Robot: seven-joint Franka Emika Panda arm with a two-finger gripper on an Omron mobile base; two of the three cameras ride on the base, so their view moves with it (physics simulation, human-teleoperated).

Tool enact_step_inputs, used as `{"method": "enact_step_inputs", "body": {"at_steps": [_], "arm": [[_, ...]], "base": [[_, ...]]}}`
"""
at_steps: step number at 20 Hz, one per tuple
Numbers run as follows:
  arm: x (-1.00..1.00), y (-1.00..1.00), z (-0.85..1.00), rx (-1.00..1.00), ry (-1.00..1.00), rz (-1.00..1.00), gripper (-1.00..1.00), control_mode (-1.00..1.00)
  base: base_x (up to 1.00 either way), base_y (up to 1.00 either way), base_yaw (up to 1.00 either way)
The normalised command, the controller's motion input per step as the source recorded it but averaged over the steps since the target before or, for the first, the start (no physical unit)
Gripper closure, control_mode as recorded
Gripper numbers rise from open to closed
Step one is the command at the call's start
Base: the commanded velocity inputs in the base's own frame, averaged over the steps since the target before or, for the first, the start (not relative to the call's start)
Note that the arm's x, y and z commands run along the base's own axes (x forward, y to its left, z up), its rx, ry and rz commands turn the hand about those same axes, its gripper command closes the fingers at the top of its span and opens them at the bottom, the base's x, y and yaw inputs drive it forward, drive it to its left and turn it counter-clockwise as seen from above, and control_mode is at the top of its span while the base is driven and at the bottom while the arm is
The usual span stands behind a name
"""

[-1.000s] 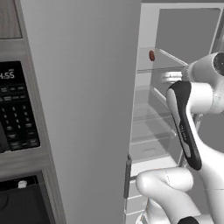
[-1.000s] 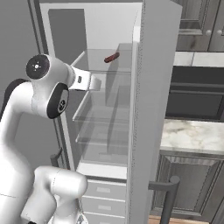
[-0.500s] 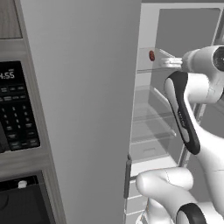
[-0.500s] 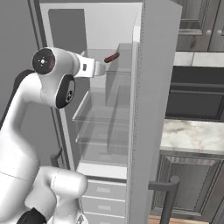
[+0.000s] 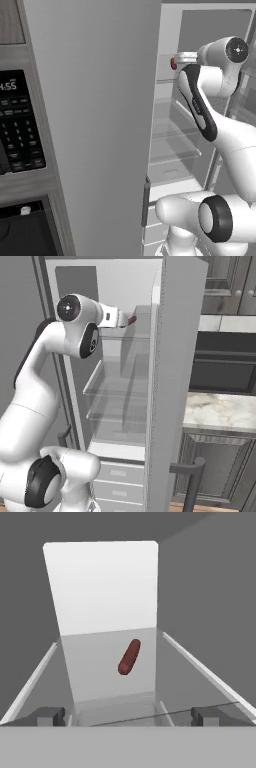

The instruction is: Retrieve the sausage and cheese from the fridge and place them on the cutting board on the counter.

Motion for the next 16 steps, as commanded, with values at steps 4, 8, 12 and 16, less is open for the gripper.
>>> {"method": "enact_step_inputs", "body": {"at_steps": [4,8,12,16], "arm": [[0.51,-0.17,0.00,0.00,0.01,0.00,-1.00,-1.00],[0.54,-0.09,0.00,0.00,0.04,0.00,-1.00,-1.00],[0.55,0.00,0.00,0.00,0.16,0.00,-1.00,-1.00],[0.41,0.00,-0.06,0.00,0.14,0.02,-1.00,-1.00]], "base": [[0.00,0.00,0.00],[0.00,0.00,0.00],[0.00,0.00,0.00],[0.00,0.00,0.00]]}}
